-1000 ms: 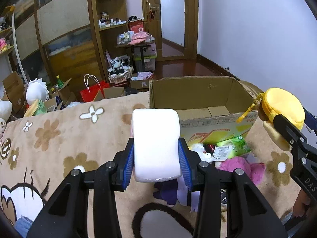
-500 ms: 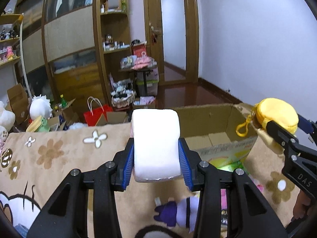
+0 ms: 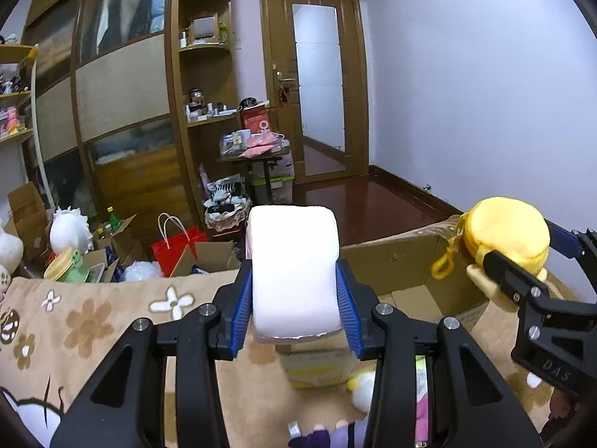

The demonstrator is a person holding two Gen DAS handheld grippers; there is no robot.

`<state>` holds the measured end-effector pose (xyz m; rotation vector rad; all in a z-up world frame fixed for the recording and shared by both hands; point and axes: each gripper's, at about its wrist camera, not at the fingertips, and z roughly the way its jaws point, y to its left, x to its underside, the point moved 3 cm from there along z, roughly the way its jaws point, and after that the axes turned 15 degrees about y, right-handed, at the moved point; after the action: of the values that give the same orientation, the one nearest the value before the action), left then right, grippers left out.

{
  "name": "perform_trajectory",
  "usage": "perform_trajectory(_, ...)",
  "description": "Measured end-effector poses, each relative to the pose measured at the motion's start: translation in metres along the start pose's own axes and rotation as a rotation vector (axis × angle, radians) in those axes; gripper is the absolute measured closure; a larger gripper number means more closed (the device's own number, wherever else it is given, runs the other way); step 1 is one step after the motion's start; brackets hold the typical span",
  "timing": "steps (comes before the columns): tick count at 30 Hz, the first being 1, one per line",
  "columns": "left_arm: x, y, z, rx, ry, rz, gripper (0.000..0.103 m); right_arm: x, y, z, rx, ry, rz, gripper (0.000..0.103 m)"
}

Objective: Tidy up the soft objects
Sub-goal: 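Lift the white foam block with the left tool while the right tool carries the yellow plush over the box, then open the left tool over the box while the right tool releases the yellow plush inside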

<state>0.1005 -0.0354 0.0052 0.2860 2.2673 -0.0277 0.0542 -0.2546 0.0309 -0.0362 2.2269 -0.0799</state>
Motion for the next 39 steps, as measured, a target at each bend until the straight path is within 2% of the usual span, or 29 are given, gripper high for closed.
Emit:
perform_trajectory(4,-0.008,-0.002,0.006,0.013,0.009,0.006,0.062,-0.006,-0.005,0.006,-0.013,-0.001,-0.002,0.023)
perform_trajectory(8,-0.01,-0.005,0.015,0.062,0.028,0.013,0.062,-0.008,-0.006,0.015,-0.045,0.008,0.003,0.023)
perform_trajectory(11,-0.009,-0.008,0.026,0.065,0.041,0.024,0.061,-0.01,-0.006,0.023,-0.053,0.01,-0.013,0.023)
perform_trajectory(16,-0.004,-0.014,0.045,0.086,0.104,0.034,0.061,-0.011,-0.007,0.041,-0.07,0.024,-0.002,0.023)
perform_trajectory(20,0.001,-0.022,0.059,0.096,0.159,0.085,0.061,-0.008,-0.008,0.056,-0.112,0.059,0.02,0.023)
perform_trajectory(33,0.012,-0.029,0.084,0.11,0.255,0.104,0.056,-0.008,-0.013,0.087,-0.168,0.116,0.037,0.021)
perform_trajectory(35,0.011,-0.028,0.084,0.087,0.246,0.096,0.05,-0.006,-0.013,0.091,-0.158,0.126,0.03,0.021)
perform_trajectory(36,0.011,-0.027,0.083,0.076,0.241,0.092,0.042,-0.007,-0.013,0.093,-0.159,0.132,0.028,0.021)
perform_trajectory(37,0.011,-0.026,0.082,0.071,0.238,0.086,0.039,-0.007,-0.013,0.095,-0.162,0.139,0.031,0.021)
perform_trajectory(39,0.011,-0.024,0.084,0.07,0.244,0.079,0.038,-0.007,-0.013,0.096,-0.168,0.144,0.038,0.02)
